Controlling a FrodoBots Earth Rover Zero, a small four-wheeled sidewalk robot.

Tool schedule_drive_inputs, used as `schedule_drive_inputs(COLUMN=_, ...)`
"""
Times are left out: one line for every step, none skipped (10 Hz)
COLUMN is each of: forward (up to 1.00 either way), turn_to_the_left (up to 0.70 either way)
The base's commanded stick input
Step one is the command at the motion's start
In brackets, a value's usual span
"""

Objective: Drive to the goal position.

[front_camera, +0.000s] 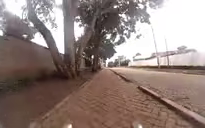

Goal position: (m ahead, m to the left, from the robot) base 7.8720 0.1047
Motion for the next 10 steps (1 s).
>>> schedule_drive_inputs(forward=0.70, turn_to_the_left=-0.13)
schedule_drive_inputs(forward=0.70, turn_to_the_left=-0.04)
schedule_drive_inputs(forward=0.70, turn_to_the_left=0.06)
schedule_drive_inputs(forward=0.70, turn_to_the_left=0.13)
schedule_drive_inputs(forward=0.70, turn_to_the_left=0.09)
schedule_drive_inputs(forward=0.70, turn_to_the_left=0.06)
schedule_drive_inputs(forward=0.70, turn_to_the_left=0.06)
schedule_drive_inputs(forward=0.70, turn_to_the_left=0.00)
schedule_drive_inputs(forward=0.70, turn_to_the_left=0.00)
schedule_drive_inputs(forward=0.70, turn_to_the_left=0.00)
